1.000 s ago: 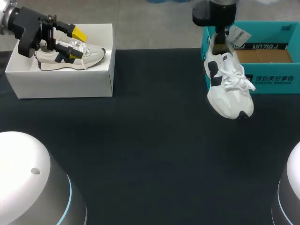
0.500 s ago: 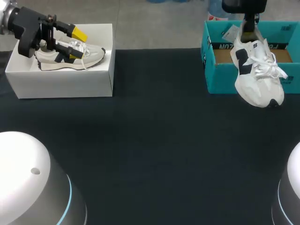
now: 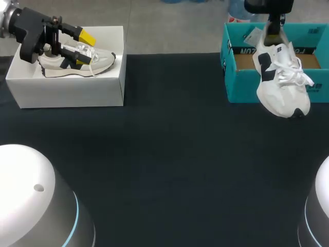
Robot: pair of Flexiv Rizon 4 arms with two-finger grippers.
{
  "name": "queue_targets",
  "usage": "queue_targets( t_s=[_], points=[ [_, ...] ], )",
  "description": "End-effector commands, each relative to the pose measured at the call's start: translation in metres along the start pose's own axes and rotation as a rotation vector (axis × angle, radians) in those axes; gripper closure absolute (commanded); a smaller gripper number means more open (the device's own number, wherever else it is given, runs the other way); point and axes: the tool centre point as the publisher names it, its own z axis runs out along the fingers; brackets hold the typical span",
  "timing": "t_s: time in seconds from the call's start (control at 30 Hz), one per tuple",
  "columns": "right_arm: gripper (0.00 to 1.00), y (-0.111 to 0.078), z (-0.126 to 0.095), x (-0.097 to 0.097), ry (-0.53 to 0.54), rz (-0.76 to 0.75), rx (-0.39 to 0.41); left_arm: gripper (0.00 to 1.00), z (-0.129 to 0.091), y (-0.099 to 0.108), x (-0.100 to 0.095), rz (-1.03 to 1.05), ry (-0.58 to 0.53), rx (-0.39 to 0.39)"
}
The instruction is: Take the shoe out of the shoebox, open the shoe tongue, remove and reinsert the insole, then place the shoe into the shoebox
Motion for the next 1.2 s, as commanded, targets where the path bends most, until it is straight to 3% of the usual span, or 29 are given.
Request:
queue_targets(
  t_s=[0.03,0.13,0.17,0.5,0.8,0.93,1.2],
  points=[
    [1.0,0.0,-0.001,-0.001,0.002,-0.001,0.001,0.0,0.0,0.0,-0.001,0.0,0.004,0.002],
    [1.0,-0.01,0.0,-0.006,-0.003,0.002,-0.016,0.0,0.0,0.0,-0.001,0.0,0.004,0.002],
    [1.0,-0.016,0.001,-0.009,-0.008,0.007,-0.058,0.0,0.0,0.0,-0.001,0.0,0.004,0.002],
    [1.0,-0.076,0.017,-0.058,-0.037,0.003,-0.016,0.0,0.0,0.0,-0.001,0.0,0.004,0.002],
    [1.0,-0.126,0.036,-0.091,-0.014,0.0,0.016,0.0,0.0,0.0,-0.001,0.0,0.004,0.002],
    [1.0,-0.147,0.044,-0.102,0.012,0.028,-0.008,0.0,0.0,0.0,-0.001,0.0,0.004,0.002],
    [1.0,-0.151,0.046,-0.104,0.003,0.046,0.001,0.0,0.0,0.0,-0.001,0.0,0.004,0.002]
  ],
)
